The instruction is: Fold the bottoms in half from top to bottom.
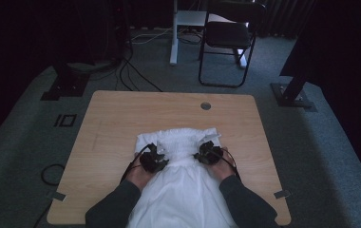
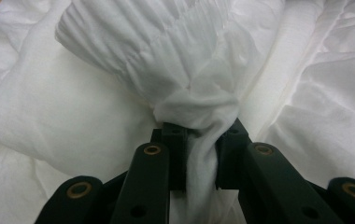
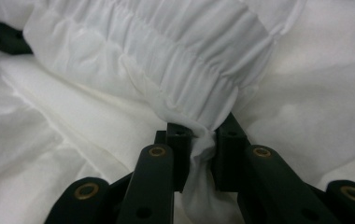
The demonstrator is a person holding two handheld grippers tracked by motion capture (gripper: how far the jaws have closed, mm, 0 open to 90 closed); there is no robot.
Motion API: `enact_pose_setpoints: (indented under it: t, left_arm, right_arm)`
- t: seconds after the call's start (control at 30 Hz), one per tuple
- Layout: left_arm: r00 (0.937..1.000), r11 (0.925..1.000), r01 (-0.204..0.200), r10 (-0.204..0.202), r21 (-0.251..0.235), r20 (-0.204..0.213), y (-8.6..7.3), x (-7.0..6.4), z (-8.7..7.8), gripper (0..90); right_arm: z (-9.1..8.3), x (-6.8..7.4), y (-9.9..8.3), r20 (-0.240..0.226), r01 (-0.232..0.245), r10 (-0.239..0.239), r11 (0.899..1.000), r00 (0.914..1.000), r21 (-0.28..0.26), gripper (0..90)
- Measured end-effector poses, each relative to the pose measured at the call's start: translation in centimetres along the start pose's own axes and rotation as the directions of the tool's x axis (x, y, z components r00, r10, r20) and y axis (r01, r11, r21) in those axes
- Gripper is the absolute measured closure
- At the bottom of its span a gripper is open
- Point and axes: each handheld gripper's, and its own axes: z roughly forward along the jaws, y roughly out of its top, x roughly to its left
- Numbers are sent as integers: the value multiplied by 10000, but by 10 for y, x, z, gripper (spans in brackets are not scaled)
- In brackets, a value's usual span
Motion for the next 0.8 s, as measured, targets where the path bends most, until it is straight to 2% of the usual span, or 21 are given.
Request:
enact_pose_setpoints:
  t: [0.03,0.07,0.1,0.13,0.17,0.2,0.23,0.37,0.43,0.47,0.5,0.53,0.6,0.7,0.77,0.8]
  left_arm:
    - [10000,10000,0,0,0,0,0,0,0,784]
    - [10000,10000,25,-25,25,-30,4,5,3,783]
    - [10000,10000,18,-18,26,-26,8,10,6,783]
    - [9999,9999,128,-128,42,-27,15,22,13,782]
    - [9999,9999,128,-128,42,-27,15,22,13,781]
    - [9999,9999,64,-63,134,-126,23,34,18,780]
    - [9999,9999,64,-63,134,-126,23,34,18,779]
    - [9969,9989,-217,247,405,-752,37,51,29,778]
    - [9946,9987,-93,143,492,-1031,44,57,35,779]
    - [9914,9982,-26,103,593,-1306,50,61,39,780]
    - [9914,9982,-26,103,593,-1306,50,61,39,781]
    - [9896,9978,29,66,657,-1439,53,63,41,781]
    - [9864,9979,18,90,652,-1640,55,63,43,781]
    - [9870,9984,367,-293,437,-1582,53,64,43,789]
    - [9898,9972,674,-628,318,-1280,53,66,39,797]
    - [9907,9962,855,-834,152,-1073,52,68,35,803]
  right_arm:
    - [0,0,0,0,0,0,10000,10000,0,792]
    - [6,-10,9,43,-128,128,9999,9999,97,790]
    - [6,-10,9,43,-128,128,9999,9999,97,790]
    - [11,-18,18,204,-143,138,9997,9997,208,787]
    - [11,-18,18,204,-143,138,9997,9997,208,787]
    - [16,-23,26,397,-149,136,9994,9991,311,785]
    - [16,-23,26,397,-149,136,9994,9991,311,785]
    - [26,-32,40,559,-615,600,9978,9966,265,785]
    - [31,-37,45,668,-807,792,9965,9946,202,785]
    - [35,-40,51,797,-965,946,9951,9923,202,785]
    - [35,-40,51,797,-965,946,9951,9923,202,785]
    - [39,-44,56,881,-1225,1200,9922,9889,230,786]
    - [40,-46,58,906,-1381,1354,9901,9866,233,788]
    - [41,-46,60,980,-1504,1477,9884,9842,210,792]
    - [37,-47,59,819,-1713,1703,9852,9820,50,795]
    - [29,-47,59,639,-1897,1908,9816,9795,-239,799]
